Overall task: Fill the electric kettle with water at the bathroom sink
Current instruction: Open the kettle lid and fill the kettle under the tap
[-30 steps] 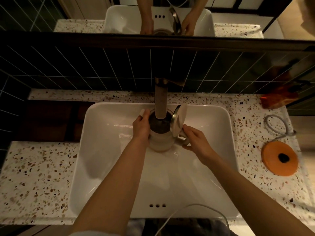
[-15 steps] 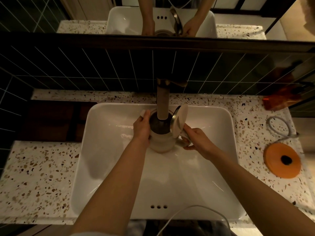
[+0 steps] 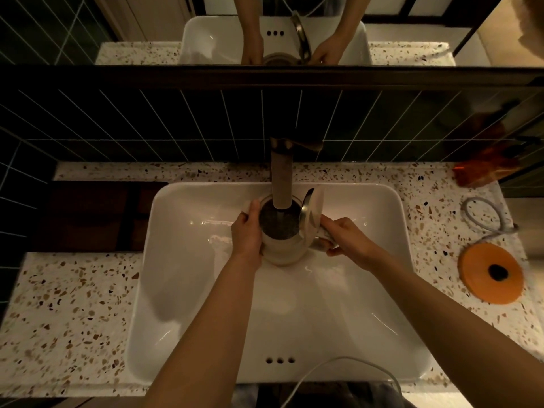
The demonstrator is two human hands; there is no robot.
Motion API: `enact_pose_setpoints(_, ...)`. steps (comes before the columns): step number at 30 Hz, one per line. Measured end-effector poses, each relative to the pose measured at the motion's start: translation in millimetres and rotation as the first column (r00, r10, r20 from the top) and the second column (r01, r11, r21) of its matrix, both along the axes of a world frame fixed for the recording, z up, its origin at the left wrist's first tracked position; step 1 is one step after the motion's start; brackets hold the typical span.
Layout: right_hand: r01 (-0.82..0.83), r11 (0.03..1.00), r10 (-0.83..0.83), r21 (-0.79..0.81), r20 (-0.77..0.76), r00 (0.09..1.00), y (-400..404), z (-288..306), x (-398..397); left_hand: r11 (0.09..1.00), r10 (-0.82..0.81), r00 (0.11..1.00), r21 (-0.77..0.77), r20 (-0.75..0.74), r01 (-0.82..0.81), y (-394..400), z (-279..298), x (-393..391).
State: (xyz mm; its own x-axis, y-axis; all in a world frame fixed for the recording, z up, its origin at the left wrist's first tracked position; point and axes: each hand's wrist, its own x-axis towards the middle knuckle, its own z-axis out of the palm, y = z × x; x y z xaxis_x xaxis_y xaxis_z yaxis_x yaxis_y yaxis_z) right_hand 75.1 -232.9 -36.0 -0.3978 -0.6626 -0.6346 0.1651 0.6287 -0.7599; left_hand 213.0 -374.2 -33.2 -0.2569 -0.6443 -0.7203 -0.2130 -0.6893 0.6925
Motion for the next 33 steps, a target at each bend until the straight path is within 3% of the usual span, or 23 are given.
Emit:
enact_pose_setpoints(17,0.073,0.997,-0.073,0.015,0.038,0.997,-2,-11,-3,0.997,-0.070,0.996,0.020,0.048,0.069,-6,12,3)
enact_pose_setpoints(19,0.102,0.995,-0.102,0.011,0.049,0.994,-2,-13,-3,0.999,-0.030,0.996,-0.043,0.081,0.033,-9,11,4)
enact_pose_setpoints(21,0.122,0.993,-0.122,0.007,0.057,0.991,-1,-14,-2,0.966,0.032,0.983,-0.257,0.180,0.015,-10,13,3)
enact_pose_setpoints(24,0.119,0.993,-0.119,0.004,0.061,0.991,-1,-15,-2,0.758,0.049,0.987,-0.649,0.156,0.066,-11,33,-8)
enact_pose_setpoints(26,0.127,0.992,-0.127,0.006,0.058,0.990,-2,-14,-2,0.565,-0.117,0.981,-0.802,0.154,0.193,-13,48,-20)
enact_pose_setpoints(29,0.147,0.989,-0.147,0.009,0.058,0.987,-3,-14,-2,0.248,-0.359,0.878,-0.875,0.316,0.417,-15,62,-43)
enact_pose_setpoints(33,0.174,0.985,-0.174,0.004,0.058,0.983,-2,-16,-2,-0.142,-0.439,0.703,-0.816,0.559,0.560,-15,59,-66)
